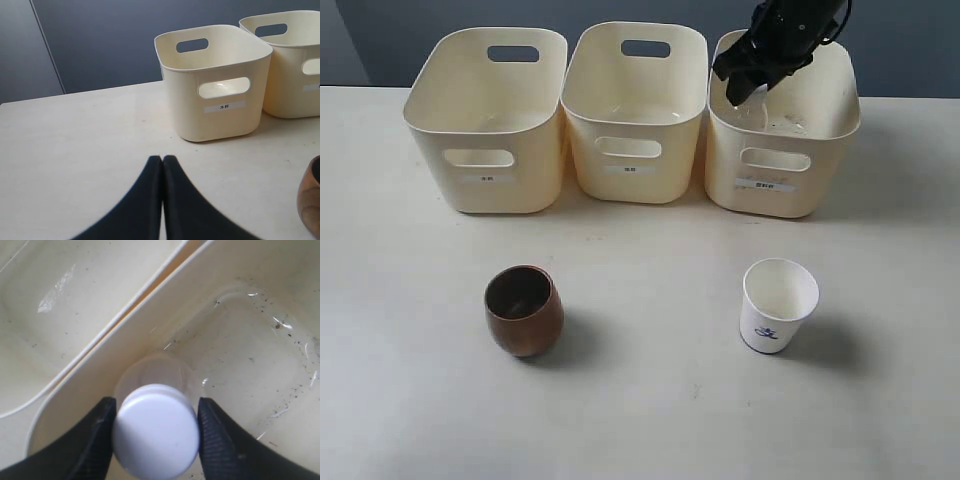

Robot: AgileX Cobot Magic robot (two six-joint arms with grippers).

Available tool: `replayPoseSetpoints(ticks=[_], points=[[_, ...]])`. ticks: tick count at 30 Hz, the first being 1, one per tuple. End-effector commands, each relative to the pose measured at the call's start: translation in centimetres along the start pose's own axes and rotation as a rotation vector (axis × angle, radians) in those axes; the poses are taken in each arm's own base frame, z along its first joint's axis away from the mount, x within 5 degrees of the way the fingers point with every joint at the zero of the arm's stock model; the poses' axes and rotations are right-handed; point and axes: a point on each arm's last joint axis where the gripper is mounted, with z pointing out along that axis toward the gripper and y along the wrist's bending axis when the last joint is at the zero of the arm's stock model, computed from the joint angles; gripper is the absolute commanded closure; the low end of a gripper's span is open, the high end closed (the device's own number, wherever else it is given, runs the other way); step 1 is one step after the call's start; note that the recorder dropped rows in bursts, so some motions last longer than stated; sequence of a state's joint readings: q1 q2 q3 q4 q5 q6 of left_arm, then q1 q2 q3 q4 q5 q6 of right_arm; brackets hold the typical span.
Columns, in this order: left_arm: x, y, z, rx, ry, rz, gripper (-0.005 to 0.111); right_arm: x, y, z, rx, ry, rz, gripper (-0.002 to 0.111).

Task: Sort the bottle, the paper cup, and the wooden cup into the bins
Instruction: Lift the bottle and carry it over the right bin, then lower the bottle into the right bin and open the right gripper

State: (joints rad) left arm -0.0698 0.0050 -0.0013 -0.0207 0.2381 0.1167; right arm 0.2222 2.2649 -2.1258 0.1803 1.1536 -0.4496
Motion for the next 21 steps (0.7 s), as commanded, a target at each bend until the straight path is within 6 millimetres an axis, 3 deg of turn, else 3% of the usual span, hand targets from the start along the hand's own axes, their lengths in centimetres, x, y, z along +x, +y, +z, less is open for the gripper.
replayPoseSetpoints(ticks=[1, 5, 8, 10, 15, 21], points=[[0.02, -0.02, -0.03, 0.003, -0.004, 0.0, 0.107, 0.27, -0.32, -0.23, 0.017, 0.022, -0.02, 0.109], [0.02, -0.02, -0.03, 0.003, -0.004, 0.0, 0.107, 0.27, -0.32, -0.23, 0.017, 0.022, -0.032, 0.106], [0.02, -0.02, -0.03, 0.003, -0.004, 0.0, 0.107, 0.27, -0.3, -0.23, 0.015, 0.021, -0.032, 0.084], [0.02, -0.02, -0.03, 0.003, -0.004, 0.0, 0.107, 0.27, -0.3, -0.23, 0.015, 0.021, -0.032, 0.075], [0.02, -0.02, -0.03, 0.003, -0.004, 0.0, 0.107, 0.25, -0.27, -0.23, 0.011, 0.02, -0.03, 0.072], [0.02, -0.02, -0.03, 0.003, -0.004, 0.0, 0.107, 0.18, -0.08, -0.23, -0.009, 0.012, -0.023, 0.052]])
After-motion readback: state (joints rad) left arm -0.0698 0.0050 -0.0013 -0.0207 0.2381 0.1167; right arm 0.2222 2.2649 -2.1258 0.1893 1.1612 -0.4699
